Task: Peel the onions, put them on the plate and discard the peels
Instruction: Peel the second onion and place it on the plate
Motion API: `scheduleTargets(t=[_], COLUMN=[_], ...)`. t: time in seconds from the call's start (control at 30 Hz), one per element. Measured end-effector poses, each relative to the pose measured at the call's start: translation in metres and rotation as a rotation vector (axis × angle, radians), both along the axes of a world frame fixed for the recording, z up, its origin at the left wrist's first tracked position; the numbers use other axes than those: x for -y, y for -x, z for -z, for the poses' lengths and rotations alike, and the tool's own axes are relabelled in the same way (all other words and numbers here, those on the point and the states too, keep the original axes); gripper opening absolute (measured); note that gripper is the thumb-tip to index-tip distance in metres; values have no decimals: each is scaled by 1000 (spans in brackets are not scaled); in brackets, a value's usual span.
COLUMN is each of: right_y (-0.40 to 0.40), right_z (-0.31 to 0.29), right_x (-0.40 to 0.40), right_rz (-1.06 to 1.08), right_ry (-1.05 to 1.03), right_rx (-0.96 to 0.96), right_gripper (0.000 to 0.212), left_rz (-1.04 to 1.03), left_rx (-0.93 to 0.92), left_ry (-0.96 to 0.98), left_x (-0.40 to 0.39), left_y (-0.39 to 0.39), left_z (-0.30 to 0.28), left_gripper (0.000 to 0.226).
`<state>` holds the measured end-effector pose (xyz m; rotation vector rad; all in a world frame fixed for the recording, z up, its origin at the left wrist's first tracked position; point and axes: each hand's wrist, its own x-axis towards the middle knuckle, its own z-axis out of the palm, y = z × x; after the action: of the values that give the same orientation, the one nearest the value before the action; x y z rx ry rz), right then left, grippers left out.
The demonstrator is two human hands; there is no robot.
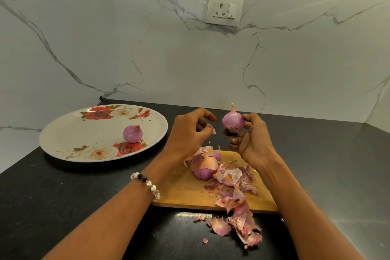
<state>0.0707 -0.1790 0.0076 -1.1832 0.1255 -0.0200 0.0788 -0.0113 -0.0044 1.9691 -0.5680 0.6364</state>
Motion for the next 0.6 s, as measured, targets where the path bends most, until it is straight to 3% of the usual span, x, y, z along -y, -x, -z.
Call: scheduleTargets(t=[0.1, 0.33, 0.6], right_y=[1, 2, 1], right_z=[0, 1, 5], right_x=[-3, -5, -13], right_rz=[-23, -66, -99], right_ry=[16, 59, 256], right_rx=[10, 28, 123], right_gripper=[27, 31, 41], left_rz=[-66, -69, -44], left_rx=[33, -75, -126], left_ry=[-77, -57, -57], left_x=[0, 2, 0], left_y=[-1, 0, -1], left_z=[4, 1, 1], left_gripper=[13, 31, 35])
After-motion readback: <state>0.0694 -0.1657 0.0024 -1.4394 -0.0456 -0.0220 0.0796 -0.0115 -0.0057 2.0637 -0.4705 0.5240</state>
